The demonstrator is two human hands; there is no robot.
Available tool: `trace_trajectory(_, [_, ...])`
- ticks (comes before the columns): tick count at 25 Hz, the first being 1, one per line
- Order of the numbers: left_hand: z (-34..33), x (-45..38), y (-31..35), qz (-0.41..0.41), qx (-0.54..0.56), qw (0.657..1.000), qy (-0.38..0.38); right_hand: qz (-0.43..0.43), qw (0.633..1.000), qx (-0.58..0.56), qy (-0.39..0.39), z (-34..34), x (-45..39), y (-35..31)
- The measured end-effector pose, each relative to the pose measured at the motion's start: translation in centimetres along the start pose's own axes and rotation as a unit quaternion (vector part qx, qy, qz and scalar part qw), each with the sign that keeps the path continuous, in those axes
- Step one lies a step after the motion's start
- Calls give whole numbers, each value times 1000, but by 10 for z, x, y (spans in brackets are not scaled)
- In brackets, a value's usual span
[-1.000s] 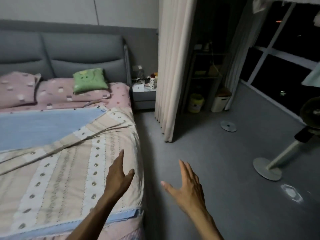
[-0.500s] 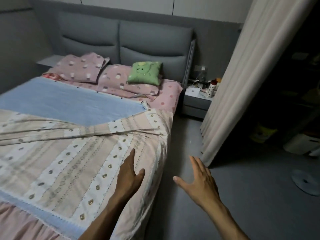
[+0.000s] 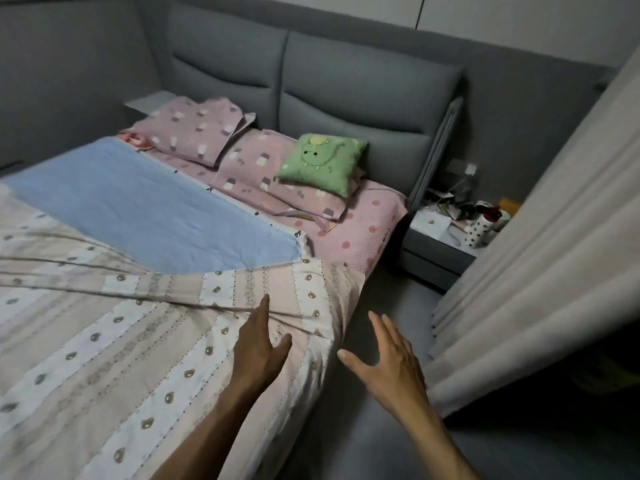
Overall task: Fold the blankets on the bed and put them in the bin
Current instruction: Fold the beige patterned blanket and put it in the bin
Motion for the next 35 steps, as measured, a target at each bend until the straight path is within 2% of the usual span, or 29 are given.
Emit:
trace_trajectory(3, [-25,-54,11,30,-11,999,27,20,999,19,-44,-2,-88,5])
trace_trajectory(7, [-52,-125,-7,115,47,991,53,24,988,27,-148,-30,-197,1])
trace_trajectory(12, [-125,-227,-45,163,54,985,1,10,980,7,-198,-87,-318,5])
trace_trajectory(16, [-185,-288,-93,220,41,974,-38,2,968,45,-245,-155,-408,35])
trace_trajectory(19, [-223,-316,-131,246,32,967,-51,-3,971,54,-233,-202,-467,62])
trace_trajectory(22, [-267,-344,-167,267,52,961,-43,44,976,64,-205,-247,-521,88])
trace_trajectory(25, [-301,-356,-193,267,53,962,-34,101,971,111,-185,-281,-549,101])
trace_trajectory(29, [-311,-353,-199,290,43,956,-13,151,966,169,-121,-281,-559,112])
trace_trajectory(32, [-300,-342,-188,313,69,947,7,158,968,159,-114,-260,-537,117])
trace_trajectory(35, [-284,-328,-176,341,125,930,57,229,955,142,-127,-249,-491,110])
Point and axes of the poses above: each hand's wrist, its own x-axis away from the middle knuckle, its own z-axis out of the back of the hand, y = z × x, the point moved 6 cm from there along -x, towards the middle knuckle, and after that the axes turned 2 degrees about -x, right-handed, at the moved point
